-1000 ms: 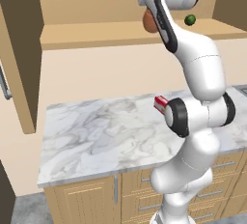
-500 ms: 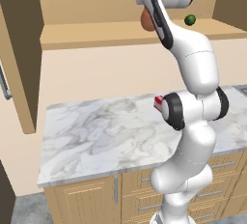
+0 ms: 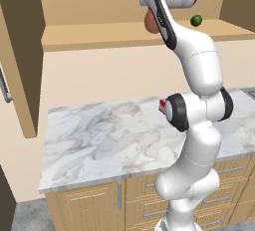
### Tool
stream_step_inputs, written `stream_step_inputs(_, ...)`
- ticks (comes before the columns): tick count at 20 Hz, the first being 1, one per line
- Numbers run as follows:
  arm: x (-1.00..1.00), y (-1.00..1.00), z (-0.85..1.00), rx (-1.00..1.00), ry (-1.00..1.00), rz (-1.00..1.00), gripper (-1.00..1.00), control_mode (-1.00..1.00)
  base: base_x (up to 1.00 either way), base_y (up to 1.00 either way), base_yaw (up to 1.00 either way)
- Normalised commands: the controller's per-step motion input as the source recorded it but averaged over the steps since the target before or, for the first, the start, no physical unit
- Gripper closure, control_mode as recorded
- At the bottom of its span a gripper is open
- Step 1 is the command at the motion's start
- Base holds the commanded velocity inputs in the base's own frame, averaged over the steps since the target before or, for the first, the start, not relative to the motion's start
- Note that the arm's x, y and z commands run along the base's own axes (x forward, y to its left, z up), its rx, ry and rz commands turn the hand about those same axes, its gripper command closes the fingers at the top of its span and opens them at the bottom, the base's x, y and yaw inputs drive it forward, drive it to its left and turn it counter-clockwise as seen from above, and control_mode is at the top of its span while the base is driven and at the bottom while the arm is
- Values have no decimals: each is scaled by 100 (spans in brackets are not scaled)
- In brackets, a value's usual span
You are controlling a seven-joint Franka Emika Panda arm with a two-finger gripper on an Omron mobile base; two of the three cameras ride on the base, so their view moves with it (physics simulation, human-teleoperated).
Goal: Pick the bar and honey bottle from the counter and place them in the cabinets closest to them.
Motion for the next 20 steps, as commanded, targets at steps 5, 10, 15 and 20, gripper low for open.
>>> stream_step_inputs(5,18,0,-4,0,0,0,100,-100,0,0,0)
stream_step_inputs(10,23,0,-4,0,0,0,100,-100,0,0,0)
stream_step_inputs(15,20,0,-3,0,0,0,100,-100,0,0,0)
stream_step_inputs(20,7,0,-1,0,0,0,100,-100,0,0,0)
